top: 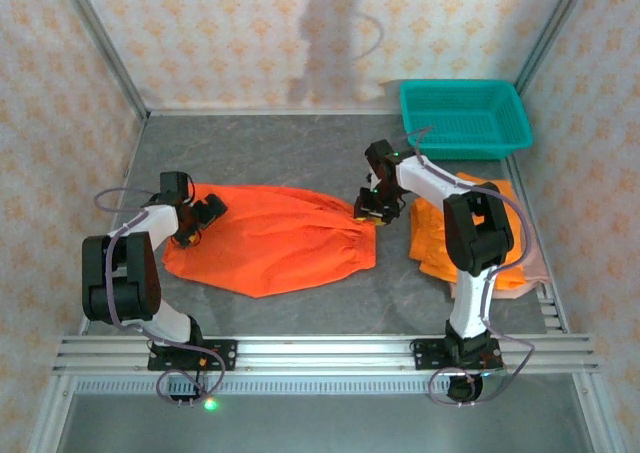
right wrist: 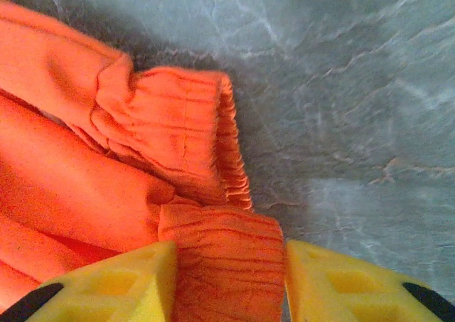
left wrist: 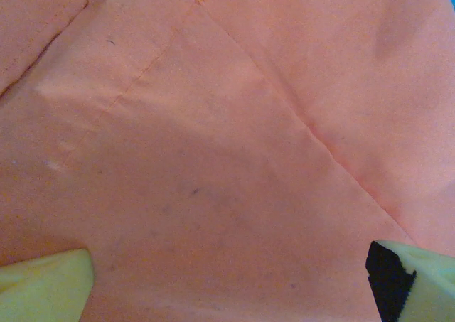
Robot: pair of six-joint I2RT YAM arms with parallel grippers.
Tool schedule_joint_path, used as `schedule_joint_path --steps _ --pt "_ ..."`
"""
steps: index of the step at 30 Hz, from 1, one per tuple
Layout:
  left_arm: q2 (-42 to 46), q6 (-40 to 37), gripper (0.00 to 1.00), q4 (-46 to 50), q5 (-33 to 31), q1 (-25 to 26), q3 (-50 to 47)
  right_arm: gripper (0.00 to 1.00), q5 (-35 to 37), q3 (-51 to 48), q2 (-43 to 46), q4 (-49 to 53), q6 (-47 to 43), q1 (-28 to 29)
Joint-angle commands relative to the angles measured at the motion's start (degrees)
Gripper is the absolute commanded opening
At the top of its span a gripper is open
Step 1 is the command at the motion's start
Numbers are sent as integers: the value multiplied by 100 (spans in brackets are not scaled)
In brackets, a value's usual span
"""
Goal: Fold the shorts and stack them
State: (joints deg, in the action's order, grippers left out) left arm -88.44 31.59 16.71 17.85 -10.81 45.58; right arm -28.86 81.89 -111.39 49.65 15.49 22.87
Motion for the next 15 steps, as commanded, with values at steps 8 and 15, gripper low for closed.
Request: schedule_joint_path --steps 8,15 --pt "-86 -66 100 113 -4 26 -122 10 -175 -75 621 -473 900 -66" --pt "-4 -66 100 180 -172 32 -103 0 108 488 1036 -281 1043 -112"
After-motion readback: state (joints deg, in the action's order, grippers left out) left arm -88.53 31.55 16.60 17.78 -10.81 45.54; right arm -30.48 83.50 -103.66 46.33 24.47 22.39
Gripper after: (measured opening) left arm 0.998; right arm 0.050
